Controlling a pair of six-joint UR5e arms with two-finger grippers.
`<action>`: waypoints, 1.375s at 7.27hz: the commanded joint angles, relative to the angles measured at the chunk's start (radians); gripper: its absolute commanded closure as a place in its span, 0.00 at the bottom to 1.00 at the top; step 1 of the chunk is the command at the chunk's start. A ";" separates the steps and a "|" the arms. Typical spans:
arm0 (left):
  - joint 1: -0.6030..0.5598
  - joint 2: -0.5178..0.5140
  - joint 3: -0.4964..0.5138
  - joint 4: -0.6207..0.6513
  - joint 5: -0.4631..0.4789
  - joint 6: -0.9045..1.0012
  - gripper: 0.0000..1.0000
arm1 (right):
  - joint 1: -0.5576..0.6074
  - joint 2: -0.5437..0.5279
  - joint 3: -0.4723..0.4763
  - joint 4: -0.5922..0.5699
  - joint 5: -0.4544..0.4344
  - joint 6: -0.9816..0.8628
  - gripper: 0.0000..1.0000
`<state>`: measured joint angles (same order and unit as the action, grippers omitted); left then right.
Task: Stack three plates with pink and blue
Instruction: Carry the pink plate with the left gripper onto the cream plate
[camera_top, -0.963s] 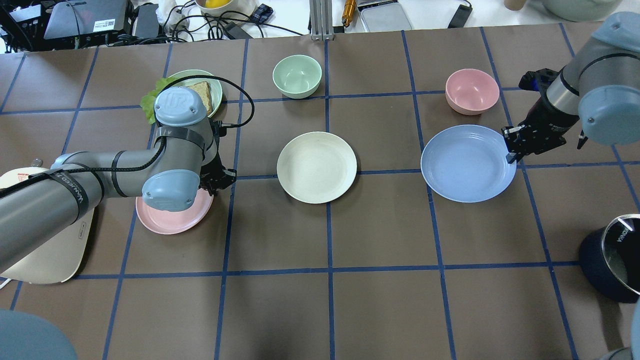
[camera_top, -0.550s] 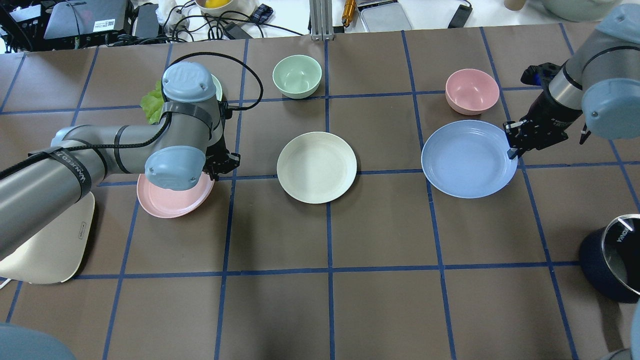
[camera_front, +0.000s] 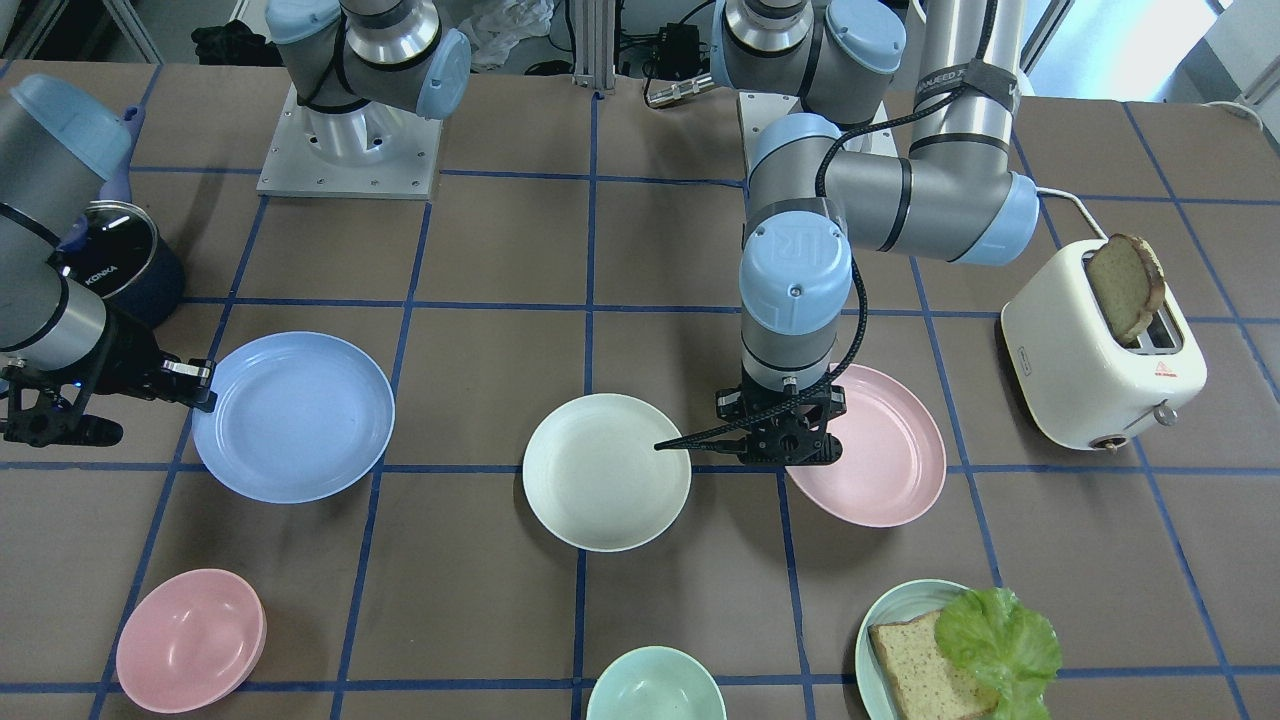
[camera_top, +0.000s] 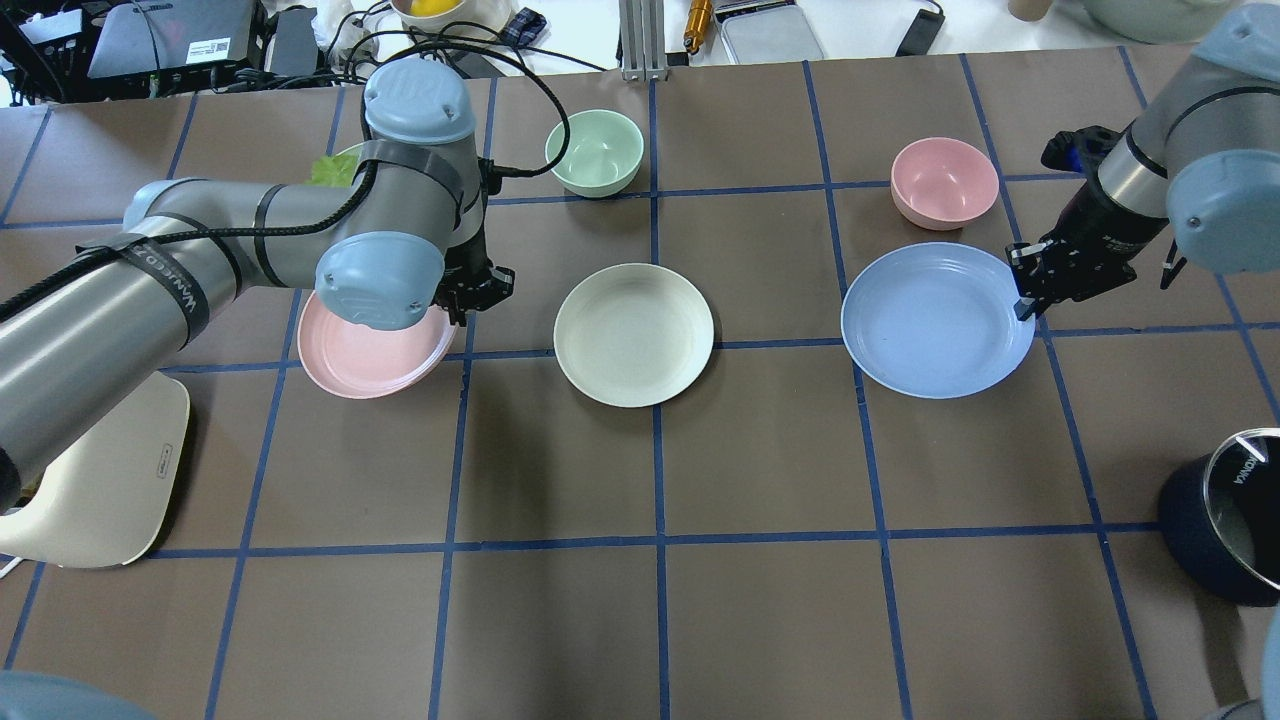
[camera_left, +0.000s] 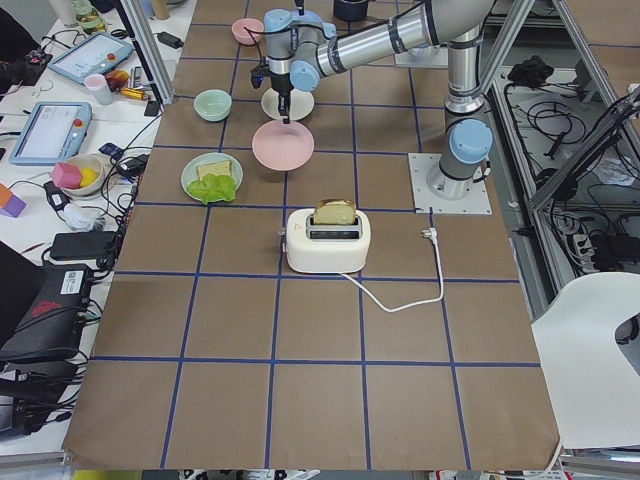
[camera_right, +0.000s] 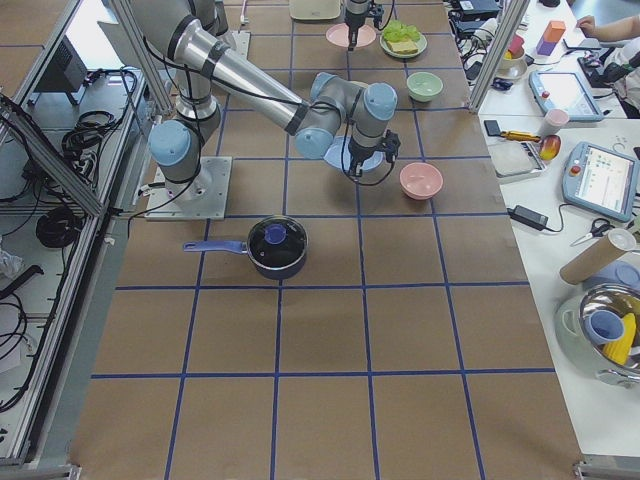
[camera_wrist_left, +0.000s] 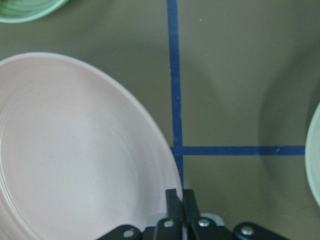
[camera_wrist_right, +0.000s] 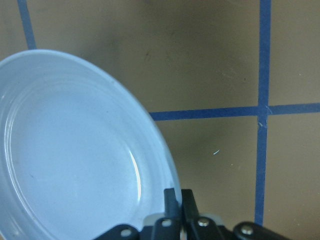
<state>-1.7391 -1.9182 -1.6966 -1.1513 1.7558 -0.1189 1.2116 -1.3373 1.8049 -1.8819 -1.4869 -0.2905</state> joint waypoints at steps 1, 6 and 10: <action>-0.083 -0.036 0.111 -0.097 -0.001 -0.042 1.00 | 0.002 0.000 -0.004 0.003 -0.001 0.005 1.00; -0.250 -0.200 0.337 -0.167 -0.006 -0.201 1.00 | 0.002 0.000 -0.010 0.015 0.002 0.004 1.00; -0.350 -0.317 0.482 -0.217 -0.006 -0.301 1.00 | 0.002 0.000 -0.021 0.021 -0.003 0.004 1.00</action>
<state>-2.0634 -2.2119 -1.2464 -1.3605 1.7513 -0.3985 1.2134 -1.3377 1.7858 -1.8620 -1.4888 -0.2868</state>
